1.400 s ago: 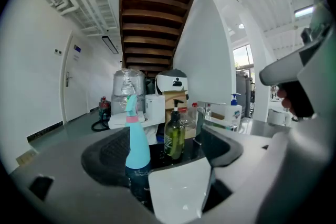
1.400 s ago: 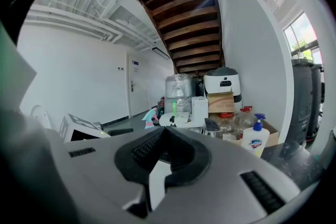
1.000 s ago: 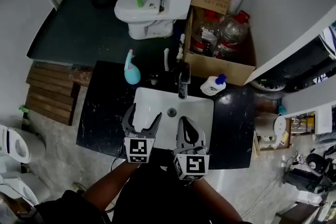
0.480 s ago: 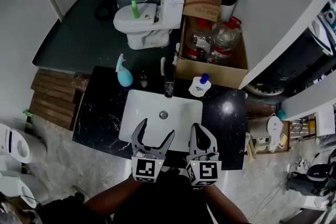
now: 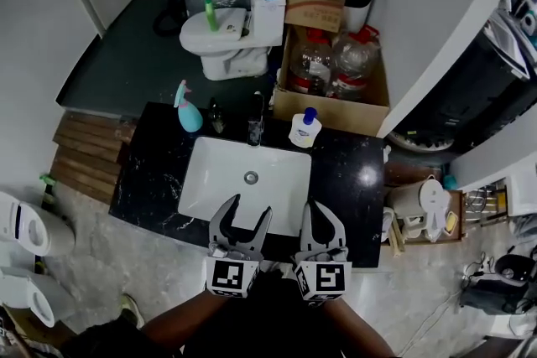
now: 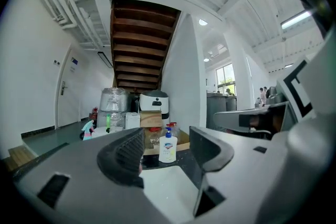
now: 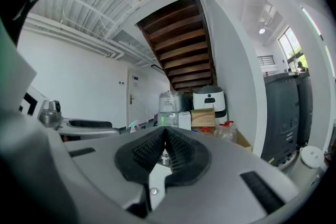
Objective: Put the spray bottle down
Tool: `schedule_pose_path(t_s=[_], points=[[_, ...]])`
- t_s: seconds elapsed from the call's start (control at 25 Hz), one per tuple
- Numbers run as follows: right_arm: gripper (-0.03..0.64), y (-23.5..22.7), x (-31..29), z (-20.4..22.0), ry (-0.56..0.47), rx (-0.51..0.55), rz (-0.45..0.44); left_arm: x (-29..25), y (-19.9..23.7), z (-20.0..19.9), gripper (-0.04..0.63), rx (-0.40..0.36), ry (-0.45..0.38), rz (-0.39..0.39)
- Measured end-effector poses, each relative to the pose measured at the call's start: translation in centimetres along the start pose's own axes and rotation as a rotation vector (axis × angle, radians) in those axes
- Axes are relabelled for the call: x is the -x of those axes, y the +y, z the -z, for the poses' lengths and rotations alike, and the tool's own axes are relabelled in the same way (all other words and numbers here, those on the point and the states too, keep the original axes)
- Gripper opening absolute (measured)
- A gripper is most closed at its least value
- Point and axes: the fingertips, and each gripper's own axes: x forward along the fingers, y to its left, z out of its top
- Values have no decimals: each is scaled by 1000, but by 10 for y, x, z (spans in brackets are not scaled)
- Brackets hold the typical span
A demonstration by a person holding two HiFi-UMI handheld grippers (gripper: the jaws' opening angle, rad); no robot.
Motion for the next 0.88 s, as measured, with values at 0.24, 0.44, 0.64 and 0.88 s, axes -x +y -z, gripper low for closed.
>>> schedule_pose_path(t_s=[0.24, 0.44, 0.64, 0.88], points=[[15, -13, 21, -1, -22, -22, 3, 4, -25, -2, 141, 25, -22, -7], [15, -7, 27, -4, -36, -10, -45, 7, -33, 0, 44, -2, -5, -24], [15, -3, 30, -8, -41, 10, -60, 8, -40, -1, 14, -13, -1, -20], [15, -3, 34, -8, -44, 65, -59, 6, -50, -6, 14, 4, -12, -9]])
